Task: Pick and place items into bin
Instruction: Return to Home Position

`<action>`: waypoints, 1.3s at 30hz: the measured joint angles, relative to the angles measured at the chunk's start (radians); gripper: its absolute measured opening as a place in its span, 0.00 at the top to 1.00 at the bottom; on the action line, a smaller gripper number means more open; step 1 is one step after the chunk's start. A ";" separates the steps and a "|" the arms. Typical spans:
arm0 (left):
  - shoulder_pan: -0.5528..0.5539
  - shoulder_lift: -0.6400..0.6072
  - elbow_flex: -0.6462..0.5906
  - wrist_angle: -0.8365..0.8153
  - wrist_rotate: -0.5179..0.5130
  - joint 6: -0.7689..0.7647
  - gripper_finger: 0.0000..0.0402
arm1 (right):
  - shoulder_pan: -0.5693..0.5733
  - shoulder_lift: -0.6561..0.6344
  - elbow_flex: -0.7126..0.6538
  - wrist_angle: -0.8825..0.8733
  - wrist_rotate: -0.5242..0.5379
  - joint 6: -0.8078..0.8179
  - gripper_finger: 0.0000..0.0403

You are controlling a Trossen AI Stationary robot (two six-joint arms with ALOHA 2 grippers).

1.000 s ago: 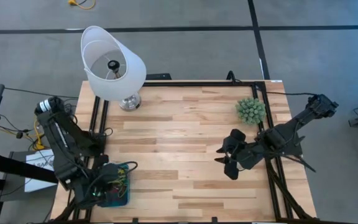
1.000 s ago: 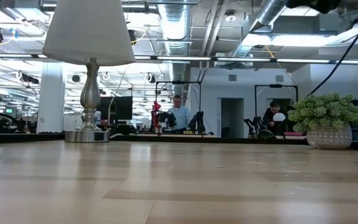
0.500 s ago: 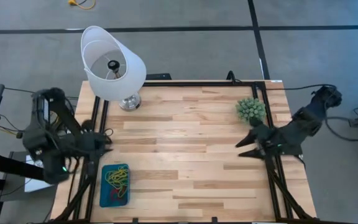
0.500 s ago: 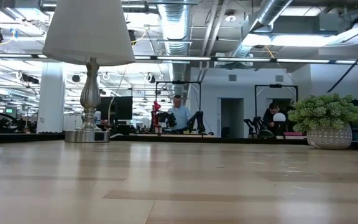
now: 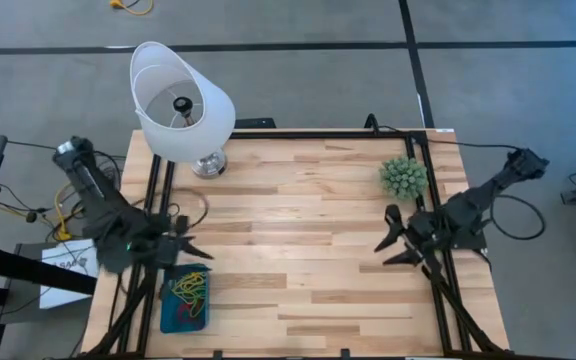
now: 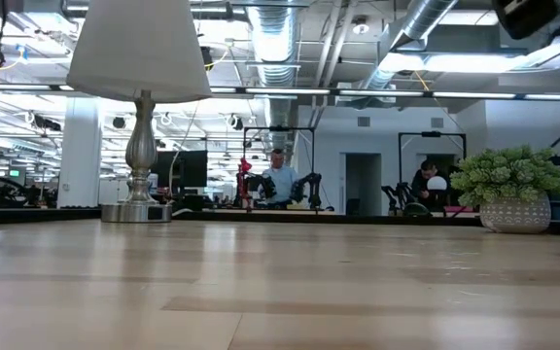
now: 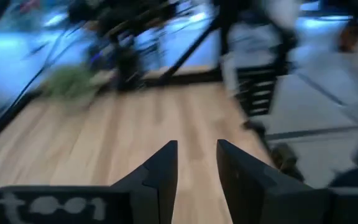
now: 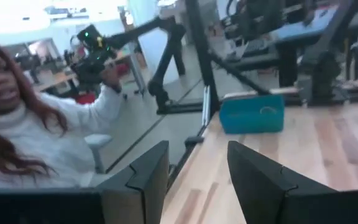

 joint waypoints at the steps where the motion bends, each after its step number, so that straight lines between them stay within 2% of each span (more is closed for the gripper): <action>1: 0.069 -0.003 0.000 0.063 0.108 0.103 0.74 | -0.021 -0.021 -0.002 -0.011 -0.006 -0.001 0.60; 3: 0.189 -0.017 0.017 0.070 0.313 0.254 0.74 | -0.062 -0.061 -0.002 -0.064 -0.019 -0.002 0.60; 5: 0.283 -0.056 0.035 0.035 0.429 0.327 0.74 | -0.095 -0.092 -0.003 -0.103 -0.041 -0.005 0.60; 10: 0.450 -0.164 0.016 -0.138 0.433 0.286 0.74 | -0.144 -0.201 -0.016 -0.145 -0.195 -0.091 0.61; 12: 0.465 -0.207 -0.021 -0.144 0.514 0.267 0.74 | -0.143 -0.253 -0.047 -0.122 -0.237 -0.131 0.61; 15: 0.457 -0.271 -0.117 0.003 0.619 0.328 0.74 | -0.146 -0.324 -0.130 -0.090 -0.227 -0.141 0.61; 19: 0.496 -0.292 -0.282 0.279 0.592 0.467 0.74 | -0.177 -0.417 -0.197 -0.069 -0.190 -0.106 0.61; 24: 0.598 -0.293 -0.333 0.361 0.628 0.487 0.74 | -0.220 -0.542 -0.209 -0.159 -0.203 -0.104 0.60; 29: 0.712 -0.336 -0.324 0.303 0.659 0.497 0.74 | -0.245 -0.532 -0.211 -0.162 -0.203 -0.111 0.61; 35: 0.782 -0.524 -0.316 0.134 0.720 0.466 0.74 | -0.249 -0.543 -0.243 -0.117 -0.207 -0.115 0.61; 37: 0.785 -0.567 -0.330 0.138 0.791 0.435 0.74 | -0.249 -0.542 -0.261 -0.117 -0.206 -0.115 0.61; 39: 0.785 -0.592 -0.375 0.221 0.874 0.433 0.74 | -0.249 -0.542 -0.288 -0.063 -0.205 -0.129 0.61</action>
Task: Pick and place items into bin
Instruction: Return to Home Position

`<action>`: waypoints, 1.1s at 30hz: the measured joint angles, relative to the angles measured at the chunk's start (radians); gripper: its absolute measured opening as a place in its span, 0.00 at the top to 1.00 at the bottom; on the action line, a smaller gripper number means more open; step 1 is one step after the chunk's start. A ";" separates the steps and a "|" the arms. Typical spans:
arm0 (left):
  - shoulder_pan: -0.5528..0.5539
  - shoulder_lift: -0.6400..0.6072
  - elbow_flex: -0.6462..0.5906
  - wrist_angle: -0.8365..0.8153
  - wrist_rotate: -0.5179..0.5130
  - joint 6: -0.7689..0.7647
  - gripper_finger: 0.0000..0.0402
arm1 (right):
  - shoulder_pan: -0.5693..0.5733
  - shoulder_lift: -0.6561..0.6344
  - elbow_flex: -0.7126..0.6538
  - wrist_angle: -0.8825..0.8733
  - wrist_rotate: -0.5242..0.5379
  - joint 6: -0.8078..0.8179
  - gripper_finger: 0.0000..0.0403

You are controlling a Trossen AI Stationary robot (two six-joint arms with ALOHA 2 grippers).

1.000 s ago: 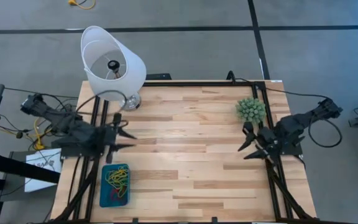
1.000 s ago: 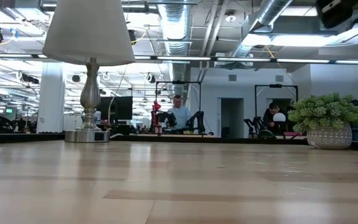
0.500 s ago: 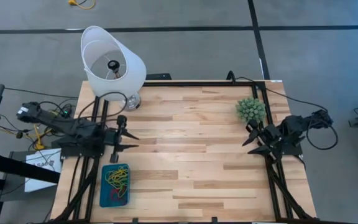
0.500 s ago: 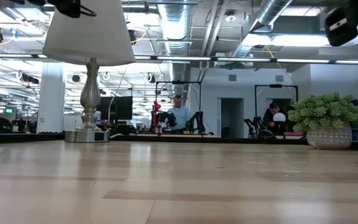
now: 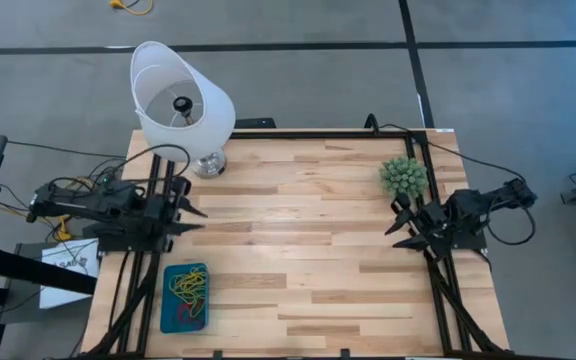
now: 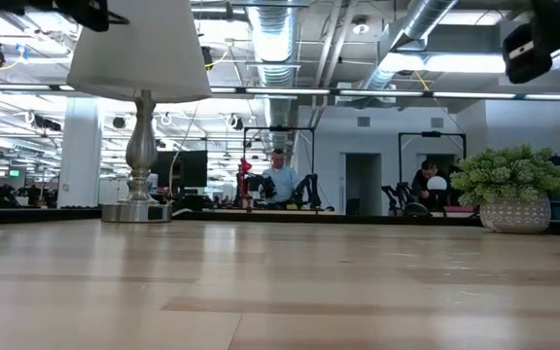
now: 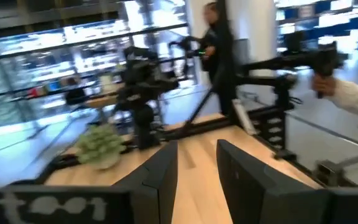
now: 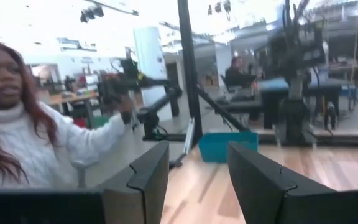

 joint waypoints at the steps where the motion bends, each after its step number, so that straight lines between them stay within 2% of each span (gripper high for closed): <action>1: 0.000 -0.012 -0.027 0.024 0.026 0.003 0.74 | 0.000 -0.001 -0.019 0.036 -0.001 -0.003 0.61; 6: 0.000 -0.026 -0.140 0.186 0.025 -0.010 0.74 | -0.001 -0.001 -0.083 0.145 0.000 0.033 0.62; 12: -0.001 -0.025 -0.301 0.415 0.048 -0.069 0.74 | -0.001 0.000 -0.102 0.154 0.001 0.057 0.62; 15: -0.001 -0.024 -0.358 0.478 0.044 -0.082 0.74 | -0.001 0.000 -0.103 0.152 0.001 0.025 0.62; 19: -0.001 -0.025 -0.361 0.456 0.026 -0.080 0.74 | -0.001 0.000 -0.102 0.162 -0.001 0.019 0.63; 22: 0.000 -0.031 -0.359 0.447 -0.019 -0.024 0.74 | -0.001 0.000 -0.102 0.146 -0.002 0.025 0.63; 27: 0.000 -0.109 -0.357 0.408 -0.104 0.001 0.74 | 0.000 0.000 -0.102 0.126 -0.024 0.029 0.62; 29: 0.000 -0.163 -0.357 0.374 -0.083 0.004 0.74 | -0.001 0.000 -0.102 0.123 -0.067 0.012 0.62; 33: 0.000 -0.265 -0.355 0.297 0.045 -0.008 0.74 | -0.001 0.000 -0.101 0.147 -0.106 -0.035 0.63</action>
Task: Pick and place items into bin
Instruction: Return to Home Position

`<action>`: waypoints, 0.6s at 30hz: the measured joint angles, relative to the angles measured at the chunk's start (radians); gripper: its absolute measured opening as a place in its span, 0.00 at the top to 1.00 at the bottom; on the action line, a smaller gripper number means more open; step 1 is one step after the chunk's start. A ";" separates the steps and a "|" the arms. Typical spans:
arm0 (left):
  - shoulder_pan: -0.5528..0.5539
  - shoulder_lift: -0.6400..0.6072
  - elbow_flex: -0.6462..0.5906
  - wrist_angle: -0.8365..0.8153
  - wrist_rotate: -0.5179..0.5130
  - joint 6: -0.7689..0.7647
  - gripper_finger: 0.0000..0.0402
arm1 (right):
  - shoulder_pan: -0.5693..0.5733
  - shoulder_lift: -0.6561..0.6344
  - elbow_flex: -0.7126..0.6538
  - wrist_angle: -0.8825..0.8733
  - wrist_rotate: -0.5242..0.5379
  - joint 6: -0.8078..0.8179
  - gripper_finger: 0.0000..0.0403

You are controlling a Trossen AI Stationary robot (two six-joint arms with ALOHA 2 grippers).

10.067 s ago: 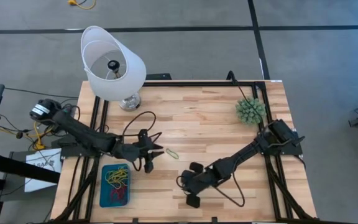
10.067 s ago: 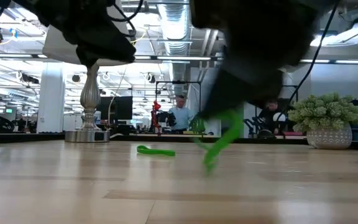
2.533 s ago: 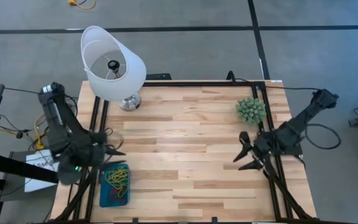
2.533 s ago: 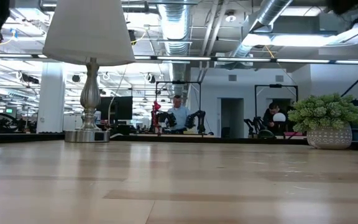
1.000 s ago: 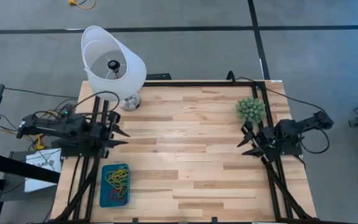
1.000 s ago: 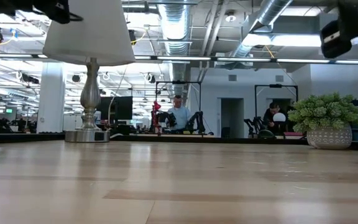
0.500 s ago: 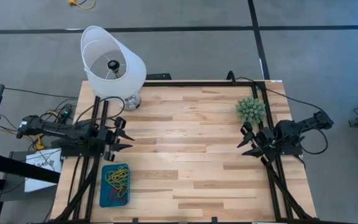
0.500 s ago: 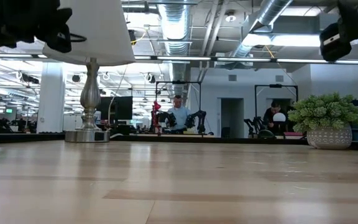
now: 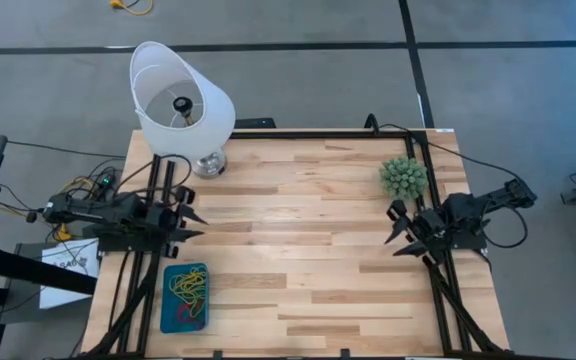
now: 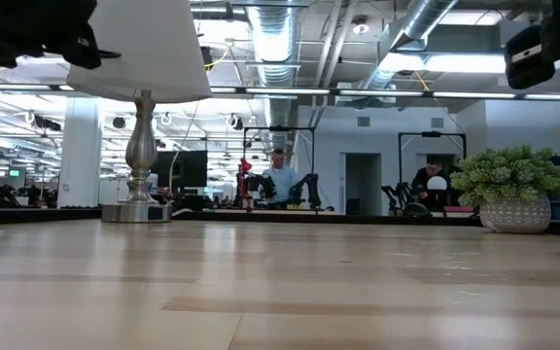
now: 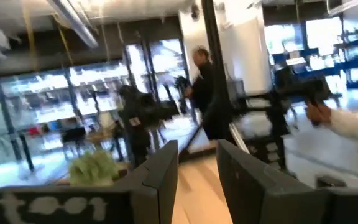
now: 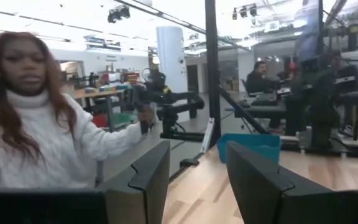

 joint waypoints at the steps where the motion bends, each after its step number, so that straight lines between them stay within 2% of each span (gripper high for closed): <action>1: -0.001 0.002 0.001 -0.012 0.006 -0.004 0.74 | -0.002 0.000 0.000 -0.004 0.005 0.000 0.63; 10: 0.000 0.005 -0.008 -0.043 -0.053 -0.034 0.74 | -0.046 0.000 0.000 -0.051 0.035 0.013 0.63; 18: 0.000 0.006 -0.009 -0.185 -0.056 -0.131 0.74 | -0.067 0.000 0.000 -0.081 0.082 0.014 0.63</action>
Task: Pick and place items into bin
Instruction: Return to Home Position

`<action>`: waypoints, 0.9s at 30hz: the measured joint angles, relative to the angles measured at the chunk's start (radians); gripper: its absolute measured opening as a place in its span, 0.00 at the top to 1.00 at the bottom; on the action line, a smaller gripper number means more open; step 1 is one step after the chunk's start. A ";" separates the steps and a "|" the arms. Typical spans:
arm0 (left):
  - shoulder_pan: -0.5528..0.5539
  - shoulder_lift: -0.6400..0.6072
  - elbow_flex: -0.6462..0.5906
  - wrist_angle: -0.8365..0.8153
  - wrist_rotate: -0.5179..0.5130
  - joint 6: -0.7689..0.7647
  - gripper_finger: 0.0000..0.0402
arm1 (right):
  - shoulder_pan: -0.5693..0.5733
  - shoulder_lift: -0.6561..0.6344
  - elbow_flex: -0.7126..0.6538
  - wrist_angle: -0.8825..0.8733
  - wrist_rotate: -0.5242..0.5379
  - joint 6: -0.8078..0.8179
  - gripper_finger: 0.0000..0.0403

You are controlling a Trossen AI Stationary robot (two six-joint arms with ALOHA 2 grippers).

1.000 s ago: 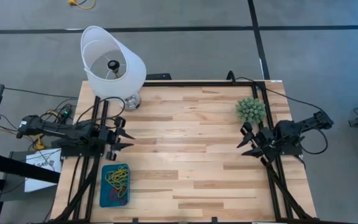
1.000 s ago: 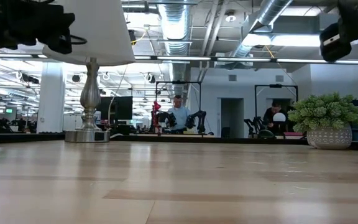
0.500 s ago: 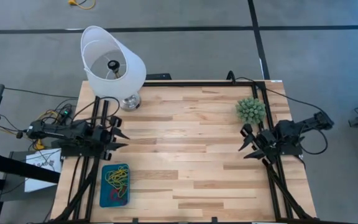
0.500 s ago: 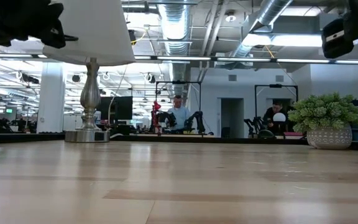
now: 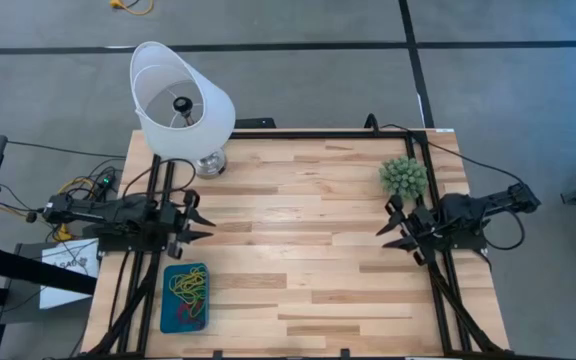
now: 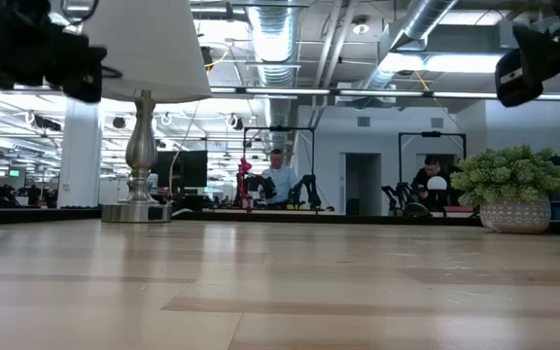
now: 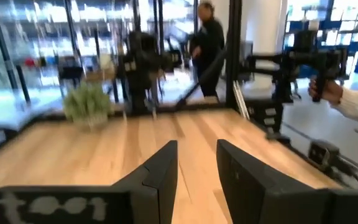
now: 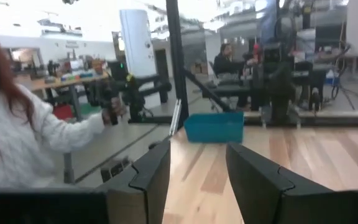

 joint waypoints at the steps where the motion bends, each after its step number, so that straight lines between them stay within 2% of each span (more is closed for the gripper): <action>1: 0.000 0.000 0.000 -0.030 0.001 -0.017 0.74 | 0.000 0.000 0.000 -0.018 -0.001 0.000 0.63; 7: 0.000 0.015 0.001 -0.055 -0.046 -0.039 0.74 | 0.000 0.001 0.000 -0.082 0.000 0.000 0.63; 27: 0.000 0.015 0.002 -0.061 -0.047 -0.033 0.74 | 0.000 0.003 0.000 -0.084 -0.001 0.000 0.64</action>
